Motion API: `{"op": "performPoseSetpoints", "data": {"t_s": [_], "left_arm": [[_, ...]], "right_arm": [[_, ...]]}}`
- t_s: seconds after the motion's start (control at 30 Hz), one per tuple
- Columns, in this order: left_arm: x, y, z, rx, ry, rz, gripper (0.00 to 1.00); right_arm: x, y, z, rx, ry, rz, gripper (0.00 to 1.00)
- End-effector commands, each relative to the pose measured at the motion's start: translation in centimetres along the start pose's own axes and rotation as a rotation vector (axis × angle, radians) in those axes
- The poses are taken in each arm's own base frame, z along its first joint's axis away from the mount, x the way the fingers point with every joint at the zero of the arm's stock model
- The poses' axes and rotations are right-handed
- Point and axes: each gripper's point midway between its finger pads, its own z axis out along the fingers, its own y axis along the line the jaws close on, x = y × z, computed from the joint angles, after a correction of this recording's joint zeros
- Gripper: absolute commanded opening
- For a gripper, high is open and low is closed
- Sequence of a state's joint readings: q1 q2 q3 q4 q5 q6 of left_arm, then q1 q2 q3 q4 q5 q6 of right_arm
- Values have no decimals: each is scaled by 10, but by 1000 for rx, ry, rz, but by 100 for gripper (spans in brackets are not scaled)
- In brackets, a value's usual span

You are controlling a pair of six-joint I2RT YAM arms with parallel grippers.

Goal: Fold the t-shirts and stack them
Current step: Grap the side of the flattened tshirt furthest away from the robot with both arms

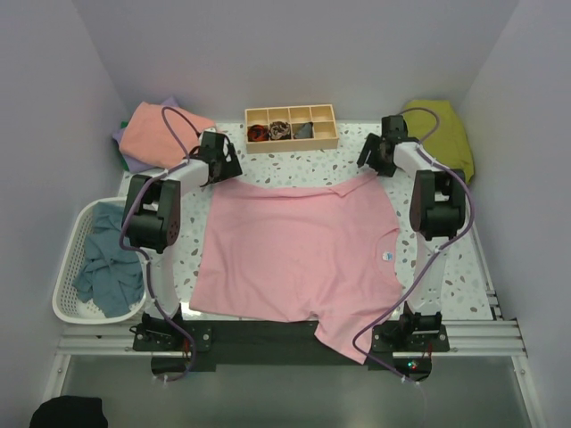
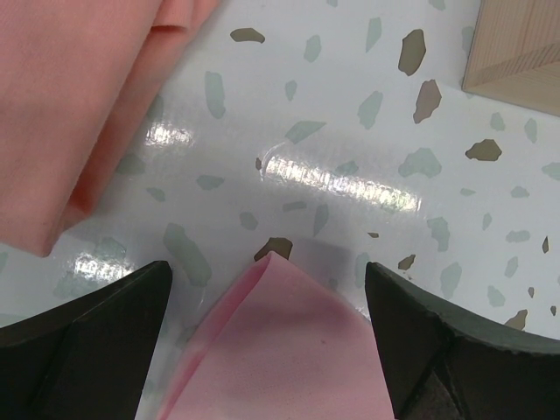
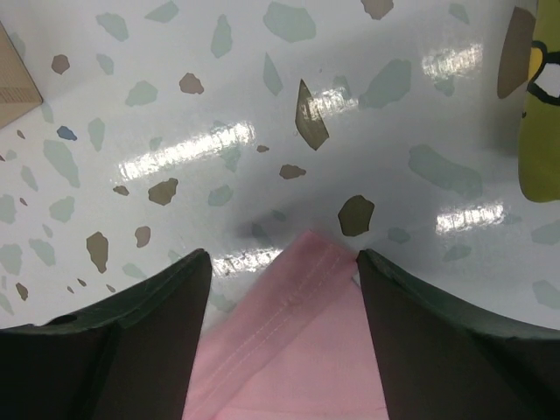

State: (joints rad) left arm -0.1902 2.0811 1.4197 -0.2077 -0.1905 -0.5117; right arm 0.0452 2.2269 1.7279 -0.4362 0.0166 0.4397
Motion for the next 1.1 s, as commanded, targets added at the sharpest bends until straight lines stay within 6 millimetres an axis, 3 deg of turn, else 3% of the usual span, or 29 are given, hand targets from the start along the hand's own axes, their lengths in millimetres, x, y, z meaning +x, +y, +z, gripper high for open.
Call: {"op": "performPoseSetpoints", "data": {"t_s": [0.0, 0.07, 0.23, 0.27, 0.37, 0.5, 0.6, 0.67, 0.83, 0.93, 1.03, 1.07], "left_arm": [[15, 12, 11, -20, 31, 11, 95], [17, 14, 12, -26, 33, 13, 93], [20, 15, 12, -30, 38, 13, 80], [19, 15, 12, -29, 35, 12, 76], [18, 15, 12, -30, 35, 12, 72], [17, 18, 11, -44, 30, 10, 67], [12, 17, 9, -47, 22, 14, 59], [8, 18, 8, -51, 12, 15, 48], [6, 14, 8, -36, 13, 13, 37], [10, 13, 9, -29, 27, 16, 13], [11, 14, 9, -31, 31, 14, 0], [11, 14, 9, -30, 32, 14, 0]], "right_arm": [[-13, 2, 6, -11, -32, -21, 66], [-11, 2, 7, -13, -22, -16, 61], [-8, 3, 8, -20, -15, -16, 33], [-9, 3, 6, -21, -17, -18, 18], [-13, 4, 4, -24, -27, -24, 2], [-19, 7, -6, -37, -53, -31, 1], [-26, 9, -18, -43, -76, -40, 0], [-32, 12, -28, -52, -97, -43, 0], [-39, 14, -43, -62, -118, -52, 0], [-41, 16, -49, -67, -124, -55, 0], [-43, 17, -55, -71, -134, -55, 0], [-44, 16, -56, -70, -136, -55, 0]]}}
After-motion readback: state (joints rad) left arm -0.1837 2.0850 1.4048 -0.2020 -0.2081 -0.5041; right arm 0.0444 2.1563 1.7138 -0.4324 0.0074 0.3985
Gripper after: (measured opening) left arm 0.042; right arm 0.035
